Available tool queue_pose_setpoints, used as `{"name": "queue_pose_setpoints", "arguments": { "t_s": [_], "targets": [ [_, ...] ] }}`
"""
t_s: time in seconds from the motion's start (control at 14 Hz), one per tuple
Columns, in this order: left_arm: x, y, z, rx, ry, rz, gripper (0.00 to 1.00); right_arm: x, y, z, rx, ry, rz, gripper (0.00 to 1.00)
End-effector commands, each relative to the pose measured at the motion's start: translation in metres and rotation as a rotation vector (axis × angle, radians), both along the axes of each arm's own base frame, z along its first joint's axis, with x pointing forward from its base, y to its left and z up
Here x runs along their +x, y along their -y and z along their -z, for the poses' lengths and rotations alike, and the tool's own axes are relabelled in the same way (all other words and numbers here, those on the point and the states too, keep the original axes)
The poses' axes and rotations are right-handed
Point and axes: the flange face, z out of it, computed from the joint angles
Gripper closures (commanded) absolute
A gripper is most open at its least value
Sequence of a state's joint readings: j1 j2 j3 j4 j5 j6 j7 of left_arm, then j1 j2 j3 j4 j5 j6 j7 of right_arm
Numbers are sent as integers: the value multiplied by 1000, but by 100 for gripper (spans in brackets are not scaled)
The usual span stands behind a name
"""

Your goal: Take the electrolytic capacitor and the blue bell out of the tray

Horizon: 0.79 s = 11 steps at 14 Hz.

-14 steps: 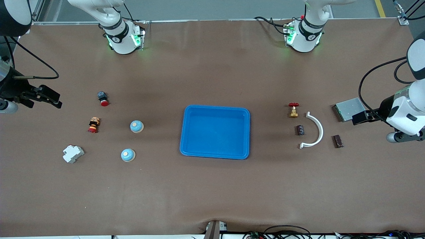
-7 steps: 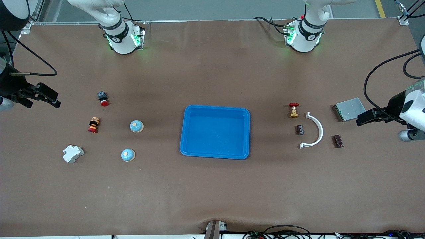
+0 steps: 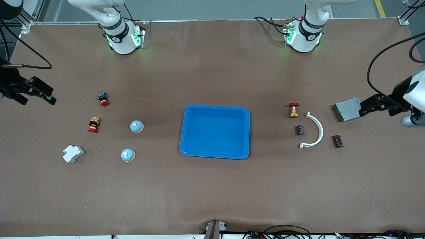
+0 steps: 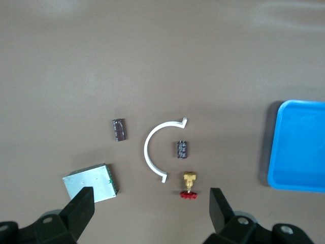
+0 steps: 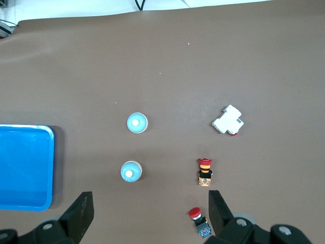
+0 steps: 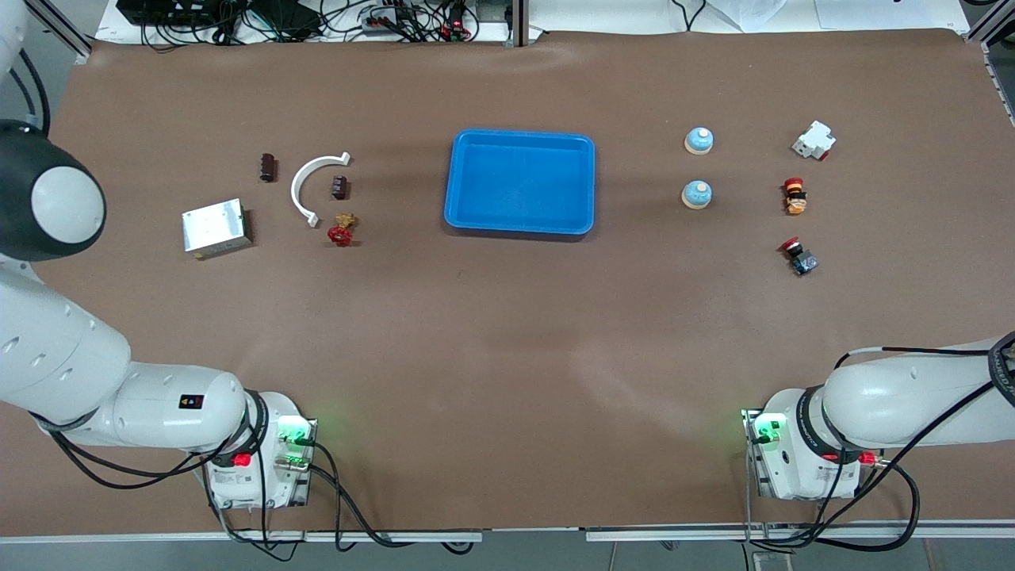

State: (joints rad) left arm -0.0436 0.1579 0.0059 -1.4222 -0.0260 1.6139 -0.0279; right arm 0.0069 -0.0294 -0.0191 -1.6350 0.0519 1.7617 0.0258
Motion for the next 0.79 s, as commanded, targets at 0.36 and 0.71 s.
{"name": "queue_pose_setpoints", "arguments": {
  "t_s": [0.36,0.71],
  "targets": [
    [-41,20,8,-5,49,-56,0,-7,3,-5,12,2,16,0],
    [-62,17,0,-2,46,-44,0,-8,3,-5,12,-4,12,0]
  ]
}}
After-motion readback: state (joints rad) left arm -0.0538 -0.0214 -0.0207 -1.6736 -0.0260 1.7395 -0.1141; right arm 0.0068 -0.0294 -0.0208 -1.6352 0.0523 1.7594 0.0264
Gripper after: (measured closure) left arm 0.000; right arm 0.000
